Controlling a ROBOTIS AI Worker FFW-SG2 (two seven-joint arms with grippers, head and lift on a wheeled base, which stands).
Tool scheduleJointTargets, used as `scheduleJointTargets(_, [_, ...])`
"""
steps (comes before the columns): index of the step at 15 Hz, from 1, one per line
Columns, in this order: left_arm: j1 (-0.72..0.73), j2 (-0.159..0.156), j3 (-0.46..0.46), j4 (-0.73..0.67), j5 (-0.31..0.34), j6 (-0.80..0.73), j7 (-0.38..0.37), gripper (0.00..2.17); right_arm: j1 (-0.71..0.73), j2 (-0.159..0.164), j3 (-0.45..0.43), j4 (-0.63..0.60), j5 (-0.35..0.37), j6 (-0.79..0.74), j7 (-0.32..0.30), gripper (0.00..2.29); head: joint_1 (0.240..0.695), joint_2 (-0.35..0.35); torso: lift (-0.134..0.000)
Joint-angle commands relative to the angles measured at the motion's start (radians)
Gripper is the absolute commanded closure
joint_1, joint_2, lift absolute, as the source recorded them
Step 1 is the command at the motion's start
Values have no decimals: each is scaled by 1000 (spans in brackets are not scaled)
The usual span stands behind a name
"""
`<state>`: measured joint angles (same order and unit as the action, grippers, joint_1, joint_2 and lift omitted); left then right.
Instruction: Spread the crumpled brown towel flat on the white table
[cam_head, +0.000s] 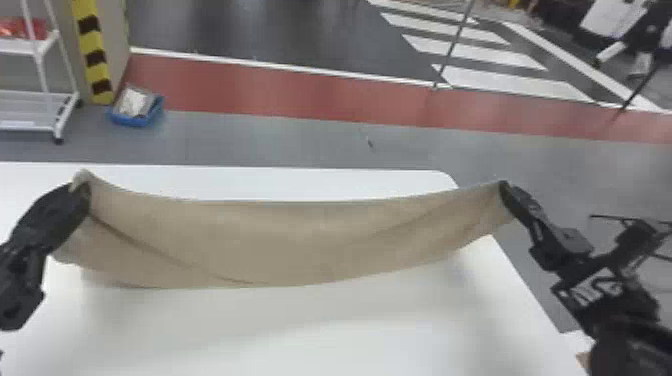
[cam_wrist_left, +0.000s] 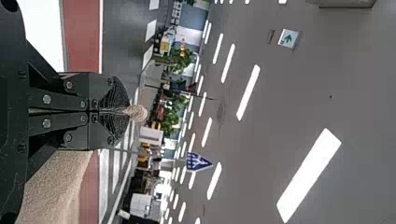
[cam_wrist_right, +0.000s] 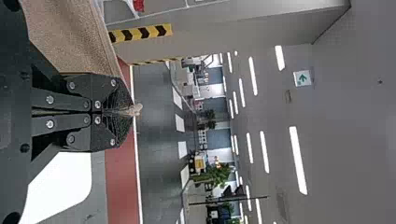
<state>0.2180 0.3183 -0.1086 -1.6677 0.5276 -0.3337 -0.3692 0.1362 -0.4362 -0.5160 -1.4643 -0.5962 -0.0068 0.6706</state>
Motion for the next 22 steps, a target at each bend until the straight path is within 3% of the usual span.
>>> scheduleJointTargets(1, [98, 5, 26, -72, -40, -11, 35, 1717, 95, 30, -61, -87, -17, 9, 7, 1210, 684, -336, -124])
scheduleJointTargets(3, [149, 8, 35, -101, -95, -7, 53, 1717, 122, 47, -98, -90, -1, 46, 7, 1214, 695, -350, -124])
scheduleJointTargets(7, [158, 16, 24, -112, -184, 45, 84, 1713, 106, 59, -91, -36, 56, 55, -13, 1214, 695, -350, -124])
scheduleJointTargets(13, [54, 19, -28, -101, -319, 226, 135, 1713, -63, 57, -56, 90, 179, 98, -55, 1210, 695, -350, -124])
scheduleJointTargets(22, [-63, -1, -77, 36, -345, 229, 164, 1713, -244, 53, 97, 266, 340, 114, -144, 1207, 695, -350, -124])
